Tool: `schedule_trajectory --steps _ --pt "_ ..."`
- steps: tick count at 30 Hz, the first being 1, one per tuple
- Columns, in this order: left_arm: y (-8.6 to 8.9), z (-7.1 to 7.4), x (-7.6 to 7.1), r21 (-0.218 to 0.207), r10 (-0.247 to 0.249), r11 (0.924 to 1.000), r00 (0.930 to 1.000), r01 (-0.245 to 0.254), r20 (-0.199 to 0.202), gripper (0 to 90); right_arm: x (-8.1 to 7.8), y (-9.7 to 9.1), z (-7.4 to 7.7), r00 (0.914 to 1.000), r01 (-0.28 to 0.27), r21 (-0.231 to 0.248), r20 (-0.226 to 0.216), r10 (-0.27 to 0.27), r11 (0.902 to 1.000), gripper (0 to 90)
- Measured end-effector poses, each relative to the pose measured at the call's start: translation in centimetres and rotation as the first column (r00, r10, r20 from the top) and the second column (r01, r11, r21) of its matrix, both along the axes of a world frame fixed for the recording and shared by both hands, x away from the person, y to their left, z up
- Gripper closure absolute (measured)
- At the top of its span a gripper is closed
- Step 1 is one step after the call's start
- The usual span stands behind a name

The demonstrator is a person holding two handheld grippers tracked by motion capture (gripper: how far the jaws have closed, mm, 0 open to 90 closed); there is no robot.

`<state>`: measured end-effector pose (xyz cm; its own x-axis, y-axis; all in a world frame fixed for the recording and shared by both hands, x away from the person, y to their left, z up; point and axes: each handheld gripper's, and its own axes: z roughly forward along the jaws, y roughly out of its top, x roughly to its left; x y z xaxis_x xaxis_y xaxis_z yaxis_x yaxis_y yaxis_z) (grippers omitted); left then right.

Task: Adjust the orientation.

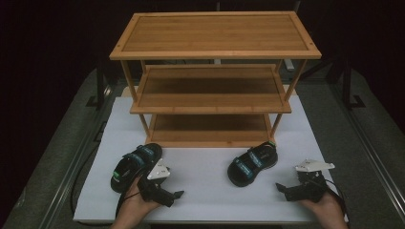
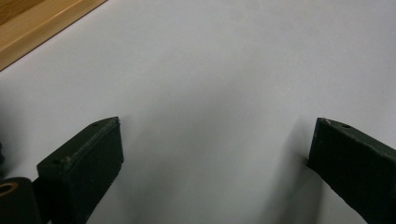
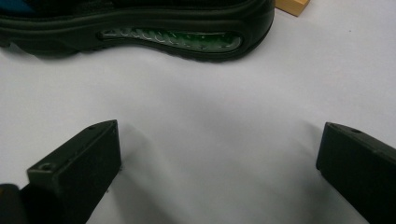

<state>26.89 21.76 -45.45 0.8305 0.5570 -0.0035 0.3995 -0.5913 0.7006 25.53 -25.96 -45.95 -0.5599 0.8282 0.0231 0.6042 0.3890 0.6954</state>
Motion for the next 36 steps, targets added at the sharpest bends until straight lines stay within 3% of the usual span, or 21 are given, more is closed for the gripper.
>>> schedule_trajectory --steps 10,13,14,17,23,36 --pt "0.0 0.0 0.0 -0.001 0.002 1.0 1.0 -0.002 0.002 3.4 0.0 0.0 0.0 1.0 0.001 0.001 -0.001 -0.001 1.0 0.0" --pt "0.1 0.2 -0.1 -0.008 0.007 0.9999 0.9999 -0.007 0.009 10.4 0.0 0.0 0.0 1.0 0.001 0.001 -0.002 -0.001 1.0 0.0" --pt "0.2 0.4 -0.3 -0.017 -0.005 0.9998 0.9999 0.006 0.012 16.3 0.0 0.0 0.0 1.0 0.001 0.0 -0.002 -0.001 1.0 0.0" --pt "0.3 1.1 -0.5 -0.036 0.005 0.9993 1.0 -0.004 0.006 17.2 0.0 0.0 0.0 1.0 0.0 -0.001 -0.001 0.0 1.0 0.0" --pt "1.0 3.2 -1.0 -0.077 0.018 0.9969 0.9998 -0.018 -0.01 33.0 0.0 0.0 0.0 1.0 0.001 -0.001 -0.001 -0.001 1.0 0.0" --pt "2.5 6.8 -1.7 -0.091 0.052 0.9944 0.9984 -0.054 -0.02 52.7 0.0 0.0 0.0 1.0 0.0 -0.001 0.0 0.0 1.0 0.0"
